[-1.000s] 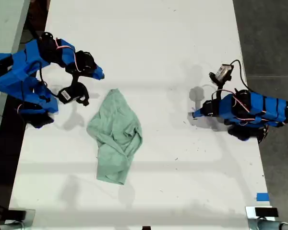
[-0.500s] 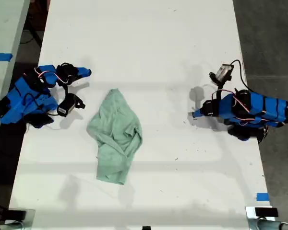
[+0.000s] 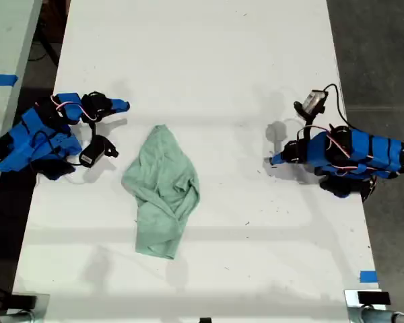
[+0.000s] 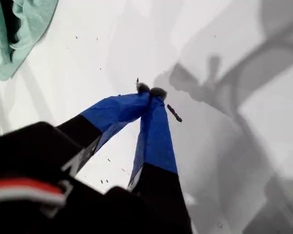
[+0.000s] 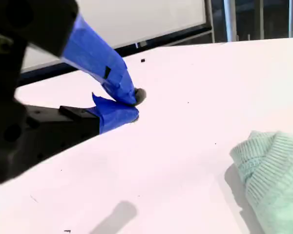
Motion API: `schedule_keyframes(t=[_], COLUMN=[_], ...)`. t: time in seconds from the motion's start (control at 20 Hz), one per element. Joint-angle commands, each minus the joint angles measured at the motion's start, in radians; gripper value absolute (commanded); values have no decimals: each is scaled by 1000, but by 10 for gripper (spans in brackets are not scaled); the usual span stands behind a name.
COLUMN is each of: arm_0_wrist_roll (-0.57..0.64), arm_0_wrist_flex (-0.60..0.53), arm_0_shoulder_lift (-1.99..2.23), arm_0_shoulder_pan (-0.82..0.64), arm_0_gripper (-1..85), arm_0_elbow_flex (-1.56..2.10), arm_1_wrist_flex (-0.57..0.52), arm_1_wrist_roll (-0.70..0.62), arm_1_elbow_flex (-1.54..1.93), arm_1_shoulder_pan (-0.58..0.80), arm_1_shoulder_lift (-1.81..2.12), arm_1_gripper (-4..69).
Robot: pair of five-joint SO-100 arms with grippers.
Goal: Fold t shirt
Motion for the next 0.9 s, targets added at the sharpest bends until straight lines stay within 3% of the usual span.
schedule_keyframes(t=[0.0,0.85], arm_0_wrist_roll=[5,0], arm_0_wrist_flex=[2,6], arm_0_shoulder_lift=[9,9], arm_0_shoulder_pan=[17,23], arm_0_gripper=[-3,-3], arm_0_elbow_flex=[32,32], arm_1_wrist_flex=[2,2], arm_1_wrist_roll=[3,8], arm_1_elbow_flex=[60,60], arm_1_shoulder_pan=[-11,-20], arm_1_shoulder_lift=[11,11], arm_1_gripper=[-13,-13])
